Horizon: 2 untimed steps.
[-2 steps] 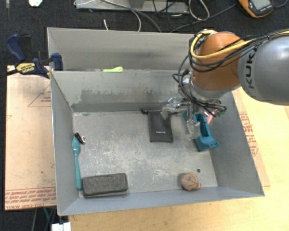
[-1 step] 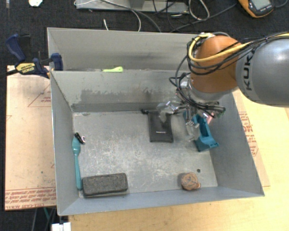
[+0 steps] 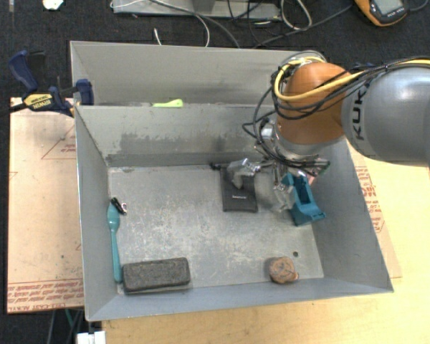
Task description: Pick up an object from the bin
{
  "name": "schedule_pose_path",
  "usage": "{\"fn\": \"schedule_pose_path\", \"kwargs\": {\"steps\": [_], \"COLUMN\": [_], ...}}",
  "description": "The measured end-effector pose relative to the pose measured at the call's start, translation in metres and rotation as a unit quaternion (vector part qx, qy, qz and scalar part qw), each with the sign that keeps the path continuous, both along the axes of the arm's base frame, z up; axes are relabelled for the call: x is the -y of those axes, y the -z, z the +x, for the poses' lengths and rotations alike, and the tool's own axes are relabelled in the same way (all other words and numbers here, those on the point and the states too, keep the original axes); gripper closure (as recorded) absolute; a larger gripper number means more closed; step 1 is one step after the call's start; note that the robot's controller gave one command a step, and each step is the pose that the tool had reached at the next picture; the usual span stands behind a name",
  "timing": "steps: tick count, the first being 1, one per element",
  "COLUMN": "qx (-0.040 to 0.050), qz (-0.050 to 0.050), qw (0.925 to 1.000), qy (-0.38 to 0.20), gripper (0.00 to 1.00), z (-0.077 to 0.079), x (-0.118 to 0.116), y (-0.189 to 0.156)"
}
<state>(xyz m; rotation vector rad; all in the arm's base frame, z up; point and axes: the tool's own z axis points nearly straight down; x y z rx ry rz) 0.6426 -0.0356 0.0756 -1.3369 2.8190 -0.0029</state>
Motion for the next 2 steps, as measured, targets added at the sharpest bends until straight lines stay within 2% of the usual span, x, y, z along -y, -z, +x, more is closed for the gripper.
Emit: {"fn": "schedule_pose_path", "kwargs": {"steps": [1, 2], "qx": [0.0017, -0.0016], "qz": [0.0, 0.003], "qw": [0.9984, 0.9921], "qy": [-0.057, 0.126], "gripper": [0.0, 1.0], "z": [0.0, -0.011], "x": [-0.022, -0.046], "y": [0.006, 0.003]}}
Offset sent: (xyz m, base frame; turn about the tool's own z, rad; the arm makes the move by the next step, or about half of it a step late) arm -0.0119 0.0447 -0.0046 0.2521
